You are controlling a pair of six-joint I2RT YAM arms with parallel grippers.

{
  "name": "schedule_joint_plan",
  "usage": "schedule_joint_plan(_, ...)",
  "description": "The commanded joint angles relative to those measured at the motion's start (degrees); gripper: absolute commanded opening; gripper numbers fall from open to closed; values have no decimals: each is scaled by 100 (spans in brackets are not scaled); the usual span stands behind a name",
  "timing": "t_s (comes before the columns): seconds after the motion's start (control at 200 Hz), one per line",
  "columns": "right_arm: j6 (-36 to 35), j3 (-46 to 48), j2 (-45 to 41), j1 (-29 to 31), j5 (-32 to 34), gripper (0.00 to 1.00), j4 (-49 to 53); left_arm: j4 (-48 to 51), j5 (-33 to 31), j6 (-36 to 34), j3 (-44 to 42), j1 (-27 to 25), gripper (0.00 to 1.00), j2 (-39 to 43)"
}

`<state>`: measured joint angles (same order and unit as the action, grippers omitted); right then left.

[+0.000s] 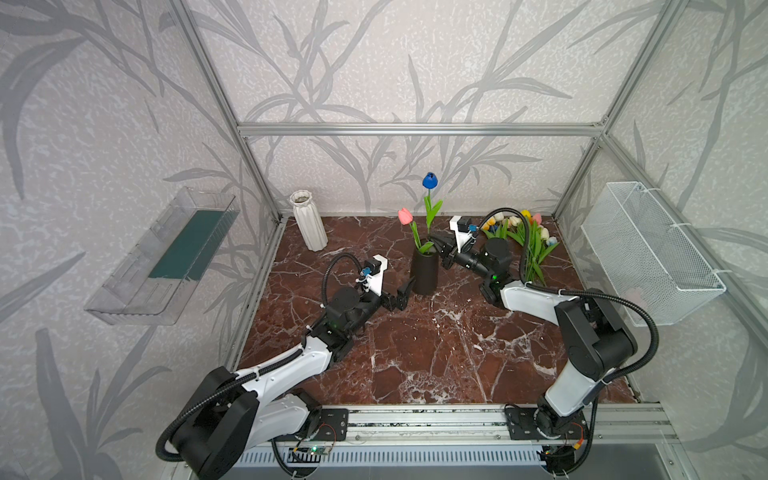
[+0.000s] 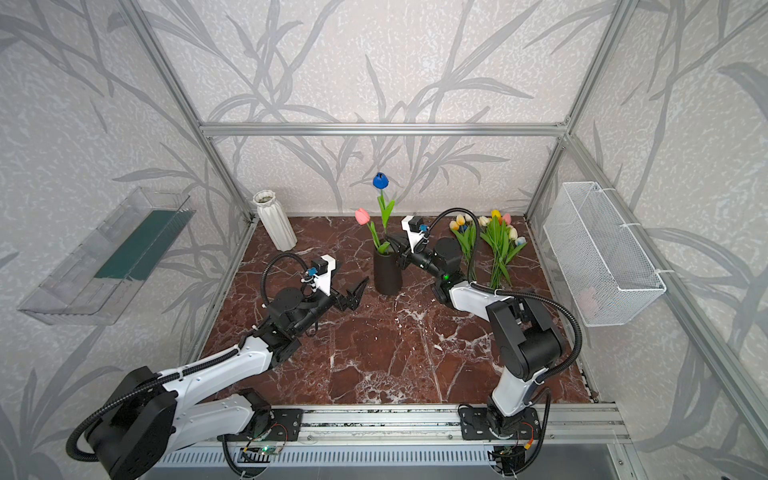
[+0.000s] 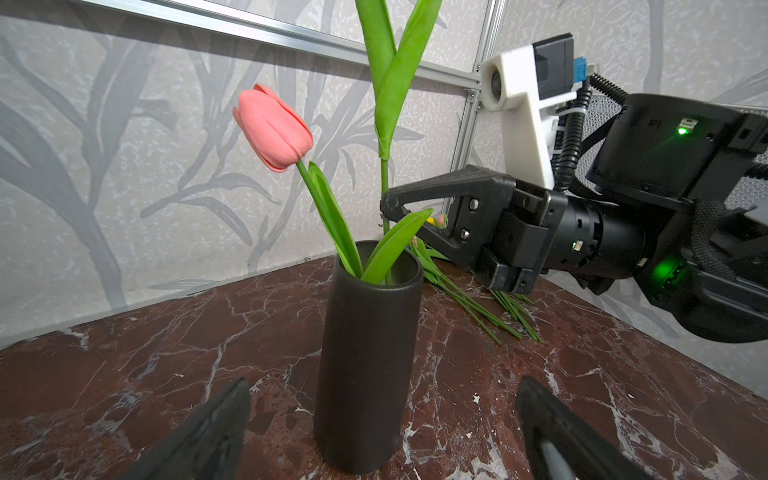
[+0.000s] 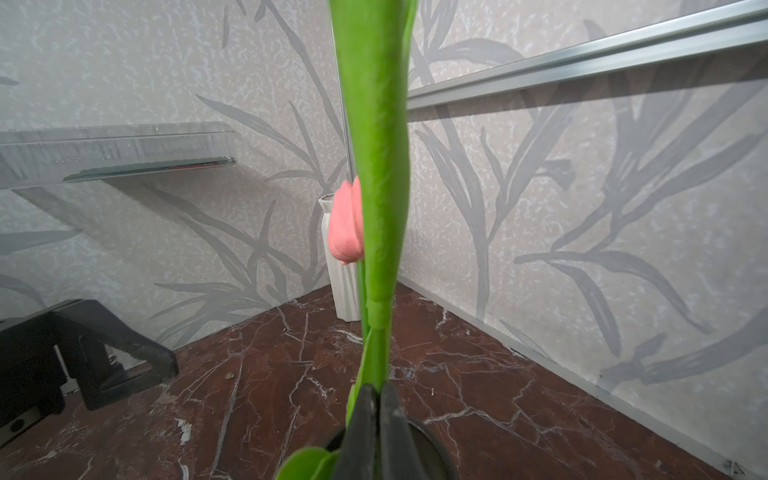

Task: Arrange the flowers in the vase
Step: 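Carry the blue tulip over the brown vase and lower it in with the right gripper, then open the right gripper and move it back to the tulip pile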

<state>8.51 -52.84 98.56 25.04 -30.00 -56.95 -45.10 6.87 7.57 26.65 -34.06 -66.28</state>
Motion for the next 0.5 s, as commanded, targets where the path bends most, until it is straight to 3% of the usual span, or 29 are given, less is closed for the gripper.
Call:
schedule_joint_plan(0.0, -280, 113, -249, 33, 88, 10, 94, -149, -16, 7, -116, 23, 99, 111)
schedule_joint_plan(0.17, -402, 201, -422, 75, 235, 32, 299, -104, -30, 63, -177, 31, 100, 168)
schedule_joint_plan(0.495, -440, 397, -1206, 85, 550, 43, 705, -54, 7, 34, -161, 40, 99, 275)
